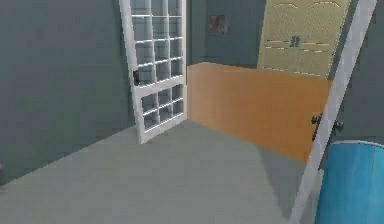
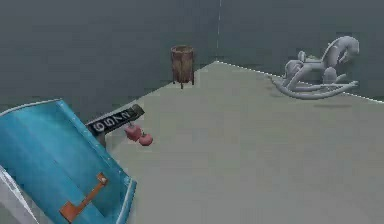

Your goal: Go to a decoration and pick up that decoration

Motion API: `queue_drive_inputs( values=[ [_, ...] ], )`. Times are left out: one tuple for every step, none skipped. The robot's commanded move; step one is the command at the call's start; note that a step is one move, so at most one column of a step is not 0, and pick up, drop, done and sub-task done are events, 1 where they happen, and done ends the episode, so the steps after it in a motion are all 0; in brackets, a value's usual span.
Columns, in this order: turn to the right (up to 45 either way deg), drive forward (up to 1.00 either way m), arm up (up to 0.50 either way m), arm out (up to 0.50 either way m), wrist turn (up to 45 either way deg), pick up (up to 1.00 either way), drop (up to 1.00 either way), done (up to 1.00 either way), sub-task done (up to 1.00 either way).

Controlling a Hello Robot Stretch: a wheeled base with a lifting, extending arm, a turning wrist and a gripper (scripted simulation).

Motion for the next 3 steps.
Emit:
queue_drive_inputs(
  values=[
    [0.0, 1.0, 0.0, 0.0, 0.0, 0.0, 0.0, 0.0, 0.0],
    [-6.0, 0.0, 0.0, 0.0, 0.0, 0.0, 0.0, 0.0, 0.0],
    [0.0, 0.15, 0.0, 0.0, 0.0, 0.0, 0.0, 0.0, 0.0]
  ],
)
